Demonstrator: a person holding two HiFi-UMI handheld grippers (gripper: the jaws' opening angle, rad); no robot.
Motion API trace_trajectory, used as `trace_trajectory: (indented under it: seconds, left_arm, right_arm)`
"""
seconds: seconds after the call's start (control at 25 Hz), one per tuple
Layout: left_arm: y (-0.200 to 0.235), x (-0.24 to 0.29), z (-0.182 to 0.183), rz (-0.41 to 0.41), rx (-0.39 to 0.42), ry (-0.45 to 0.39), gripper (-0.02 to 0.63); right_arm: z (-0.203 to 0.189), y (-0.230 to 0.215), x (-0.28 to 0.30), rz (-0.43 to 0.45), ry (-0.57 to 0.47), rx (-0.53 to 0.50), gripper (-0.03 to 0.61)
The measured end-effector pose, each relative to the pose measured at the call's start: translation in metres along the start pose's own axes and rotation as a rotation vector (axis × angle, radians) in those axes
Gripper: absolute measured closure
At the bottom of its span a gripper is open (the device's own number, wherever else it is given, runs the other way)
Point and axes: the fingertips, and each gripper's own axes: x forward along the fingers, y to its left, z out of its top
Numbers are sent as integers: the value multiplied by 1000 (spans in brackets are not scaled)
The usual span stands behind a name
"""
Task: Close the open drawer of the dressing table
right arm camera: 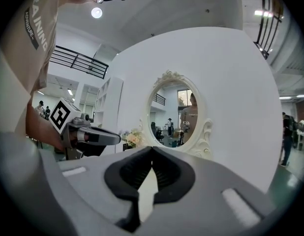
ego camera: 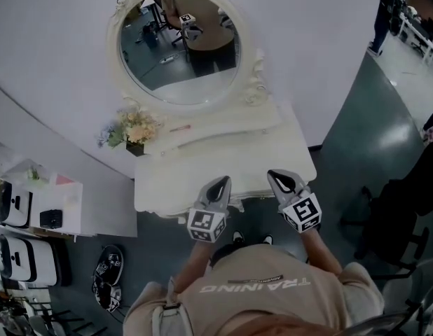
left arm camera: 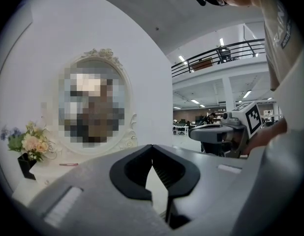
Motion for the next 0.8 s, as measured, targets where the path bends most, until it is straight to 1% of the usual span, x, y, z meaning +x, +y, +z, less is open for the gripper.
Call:
trace_trajectory:
  seconds: [0.08,0.24,0.44,0.52,0.64,0.8]
  left_arm:
    - [-2,-2,1,-7,3,-11,606]
    - [2,-9,-2,-2,-4,-7,606]
    - [10,-9,-3,-9,-12,-9,606]
    - [13,-6,-4,-15,-11,-11,606]
    - [18,-6,-12,-11,-30,13,606]
    - [24,-3,-3,-22,-16,-7,606]
  right_arm:
    - [-5,4,-1,8,9,11,575]
    - [-7,14,-3,8,8,43,575]
    - [-11,25,-5,9,22,38,575]
    - [-19,23,-3,-3,35,49,575]
    - [-27,18,1,-18,50,81,574]
    - [-15,7,9,-25,39,58,575]
